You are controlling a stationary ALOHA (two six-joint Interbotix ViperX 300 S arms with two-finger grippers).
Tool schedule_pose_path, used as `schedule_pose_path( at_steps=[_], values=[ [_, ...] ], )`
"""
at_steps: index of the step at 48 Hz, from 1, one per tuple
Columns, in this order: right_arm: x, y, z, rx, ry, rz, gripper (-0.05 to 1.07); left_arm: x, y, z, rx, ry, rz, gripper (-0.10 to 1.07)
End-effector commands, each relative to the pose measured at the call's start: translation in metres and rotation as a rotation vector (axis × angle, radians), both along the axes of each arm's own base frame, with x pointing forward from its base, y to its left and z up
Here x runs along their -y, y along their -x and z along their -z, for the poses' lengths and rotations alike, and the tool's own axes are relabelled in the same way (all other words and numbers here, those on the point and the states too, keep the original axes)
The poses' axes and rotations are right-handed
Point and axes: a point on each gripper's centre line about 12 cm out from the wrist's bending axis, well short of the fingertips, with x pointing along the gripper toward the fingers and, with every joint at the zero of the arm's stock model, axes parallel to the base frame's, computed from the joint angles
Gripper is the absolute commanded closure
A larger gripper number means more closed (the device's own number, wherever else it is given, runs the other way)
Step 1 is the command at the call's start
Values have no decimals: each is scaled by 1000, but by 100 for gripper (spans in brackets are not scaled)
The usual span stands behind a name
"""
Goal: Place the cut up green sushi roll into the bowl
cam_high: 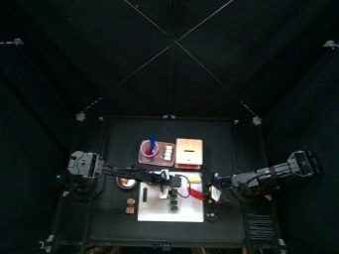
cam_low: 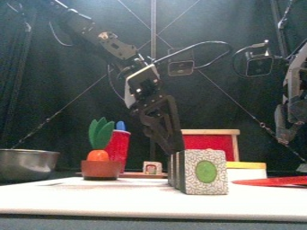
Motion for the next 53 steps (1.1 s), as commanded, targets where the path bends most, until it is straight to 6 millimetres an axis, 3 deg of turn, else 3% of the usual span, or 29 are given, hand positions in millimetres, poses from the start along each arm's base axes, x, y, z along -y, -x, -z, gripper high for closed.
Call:
schedule_pose_path(
  at_steps=[1,12,53],
  values=[
    [1,-3,-4,20,-3,4,12,-1,-7,-18,51,0,-1,8],
    [2,-1,-2,11,-7,14,12,3,-7,-22,41,2,9,8],
    [5,0,1,0,-10,29,12,2,-6,3,-31,1,6,8]
  ],
)
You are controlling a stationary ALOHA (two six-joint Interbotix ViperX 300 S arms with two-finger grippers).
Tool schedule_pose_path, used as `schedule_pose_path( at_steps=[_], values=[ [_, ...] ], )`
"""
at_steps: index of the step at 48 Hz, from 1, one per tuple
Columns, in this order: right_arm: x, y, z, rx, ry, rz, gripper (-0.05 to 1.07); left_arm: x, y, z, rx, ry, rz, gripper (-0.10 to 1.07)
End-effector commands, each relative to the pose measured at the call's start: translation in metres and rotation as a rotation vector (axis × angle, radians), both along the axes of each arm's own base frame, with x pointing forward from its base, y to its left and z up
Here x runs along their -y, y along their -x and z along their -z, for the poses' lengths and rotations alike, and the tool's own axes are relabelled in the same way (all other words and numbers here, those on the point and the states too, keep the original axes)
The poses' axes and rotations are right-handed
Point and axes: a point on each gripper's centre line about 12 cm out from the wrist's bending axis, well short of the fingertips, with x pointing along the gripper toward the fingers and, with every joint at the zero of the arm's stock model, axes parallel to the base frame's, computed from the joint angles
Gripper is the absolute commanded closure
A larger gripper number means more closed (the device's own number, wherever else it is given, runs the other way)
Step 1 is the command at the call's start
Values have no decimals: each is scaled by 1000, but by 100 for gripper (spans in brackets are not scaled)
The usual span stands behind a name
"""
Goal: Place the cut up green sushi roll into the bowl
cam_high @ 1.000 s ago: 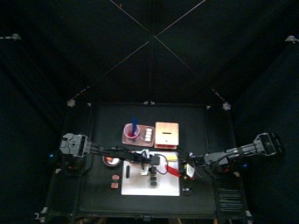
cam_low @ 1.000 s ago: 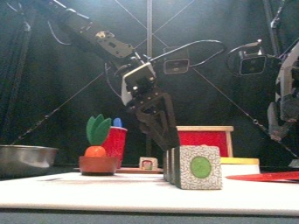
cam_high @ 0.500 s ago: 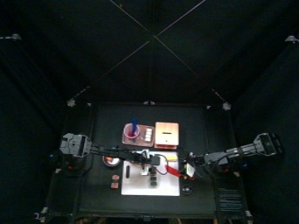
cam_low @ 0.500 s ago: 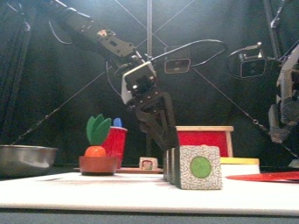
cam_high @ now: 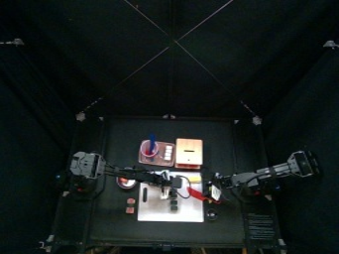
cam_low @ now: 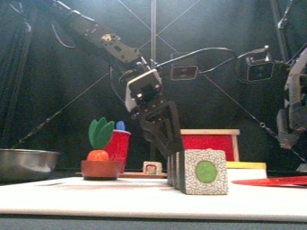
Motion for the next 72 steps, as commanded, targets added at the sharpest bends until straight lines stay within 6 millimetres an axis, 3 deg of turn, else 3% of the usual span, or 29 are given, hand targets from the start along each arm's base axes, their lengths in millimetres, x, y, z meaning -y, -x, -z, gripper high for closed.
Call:
schedule_pose_path(
  at_steps=[1,19,41,63,72],
  values=[
    [1,-3,-4,20,-3,6,12,0,-5,-10,20,-1,3,8],
    [5,-2,-2,12,-5,26,12,-1,-4,-6,7,-19,15,13],
    [6,1,1,2,-9,33,12,-3,-5,-15,25,-44,31,41],
    [6,0,1,4,-8,32,12,-7,4,-66,133,-67,37,41],
    [6,1,1,1,-15,37,12,-7,23,-86,107,-63,34,41]
  ],
)
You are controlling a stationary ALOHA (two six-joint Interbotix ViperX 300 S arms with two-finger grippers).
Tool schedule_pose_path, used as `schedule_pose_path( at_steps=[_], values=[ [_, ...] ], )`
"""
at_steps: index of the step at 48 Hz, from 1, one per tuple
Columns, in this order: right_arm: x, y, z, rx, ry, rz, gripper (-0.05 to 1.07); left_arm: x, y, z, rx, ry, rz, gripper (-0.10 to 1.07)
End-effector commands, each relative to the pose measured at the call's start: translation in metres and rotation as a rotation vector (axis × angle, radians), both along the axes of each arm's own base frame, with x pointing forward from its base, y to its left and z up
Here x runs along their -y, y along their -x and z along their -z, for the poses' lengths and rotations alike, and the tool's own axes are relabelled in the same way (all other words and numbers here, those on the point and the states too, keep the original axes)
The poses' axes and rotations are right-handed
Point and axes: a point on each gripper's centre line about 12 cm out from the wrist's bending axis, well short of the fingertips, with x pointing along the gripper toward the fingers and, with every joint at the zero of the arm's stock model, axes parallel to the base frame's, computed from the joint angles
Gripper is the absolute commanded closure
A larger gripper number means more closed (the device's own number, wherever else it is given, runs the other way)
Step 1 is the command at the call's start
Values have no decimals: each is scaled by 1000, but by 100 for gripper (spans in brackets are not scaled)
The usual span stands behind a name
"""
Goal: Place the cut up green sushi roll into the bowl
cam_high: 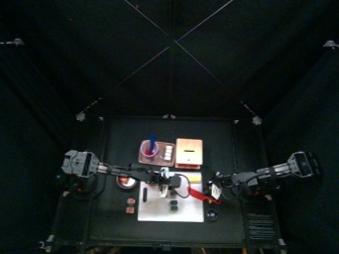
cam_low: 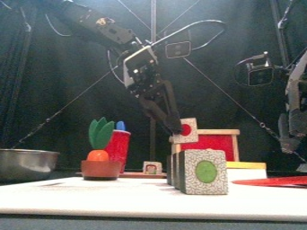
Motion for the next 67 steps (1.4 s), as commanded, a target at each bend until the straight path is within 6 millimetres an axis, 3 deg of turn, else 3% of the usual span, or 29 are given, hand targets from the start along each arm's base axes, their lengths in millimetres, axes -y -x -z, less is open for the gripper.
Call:
schedule_pose_path(
  at_steps=[1,12,19,33,41,51,59,67],
  values=[
    [0,-3,-5,21,-5,5,12,-3,9,-32,34,2,-7,41],
    [0,-4,-6,21,-5,3,12,1,49,-93,48,15,-2,41],
    [0,-5,-7,26,-5,6,12,-4,89,-105,73,26,-23,41],
    [2,-6,-9,27,-10,16,12,-21,172,-77,166,60,-102,41],
    [3,-8,-11,34,-11,25,12,-32,209,-48,225,85,-172,41],
    [5,-11,-14,44,-12,34,12,-44,234,-9,121,106,-264,41],
    [7,-12,-15,47,-12,40,12,-61,245,11,58,82,-341,41],
    [7,-12,-15,45,-12,42,12,-70,246,17,25,33,-344,40]
  ],
)
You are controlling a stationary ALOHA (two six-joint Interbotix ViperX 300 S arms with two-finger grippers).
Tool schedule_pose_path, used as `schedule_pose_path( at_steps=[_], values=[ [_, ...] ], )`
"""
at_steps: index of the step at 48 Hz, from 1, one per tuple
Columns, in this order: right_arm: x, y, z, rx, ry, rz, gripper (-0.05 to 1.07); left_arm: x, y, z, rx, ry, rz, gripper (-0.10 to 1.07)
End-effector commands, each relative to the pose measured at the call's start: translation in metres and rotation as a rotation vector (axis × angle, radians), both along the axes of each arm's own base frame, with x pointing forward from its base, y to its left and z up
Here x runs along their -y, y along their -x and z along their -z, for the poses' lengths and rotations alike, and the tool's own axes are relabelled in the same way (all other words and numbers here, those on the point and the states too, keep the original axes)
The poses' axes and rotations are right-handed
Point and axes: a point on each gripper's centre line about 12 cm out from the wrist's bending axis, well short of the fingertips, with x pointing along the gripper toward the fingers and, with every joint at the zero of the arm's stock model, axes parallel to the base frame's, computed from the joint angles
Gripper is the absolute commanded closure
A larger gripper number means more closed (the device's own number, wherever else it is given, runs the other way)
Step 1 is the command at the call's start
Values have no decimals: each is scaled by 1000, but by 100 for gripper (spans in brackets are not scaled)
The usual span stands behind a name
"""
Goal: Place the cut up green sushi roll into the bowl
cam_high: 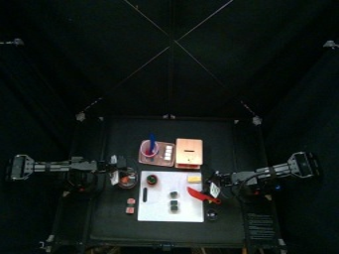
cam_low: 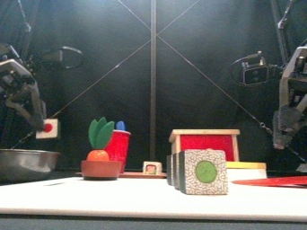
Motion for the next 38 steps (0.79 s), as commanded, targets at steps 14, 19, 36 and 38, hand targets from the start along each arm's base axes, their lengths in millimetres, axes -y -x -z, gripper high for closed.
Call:
schedule_pose_path(
  at_steps=[14,19,36,38],
  values=[
    [1,-6,-7,26,-1,3,12,-4,-8,6,-57,-29,27,39],
    [1,-5,-7,25,-1,3,12,-1,-10,7,-65,-27,46,37],
    [1,-5,-6,23,-3,5,12,5,-11,7,-64,-26,71,15],
    [1,-4,-6,21,-3,5,12,5,-11,6,-63,-27,71,13]
  ],
)
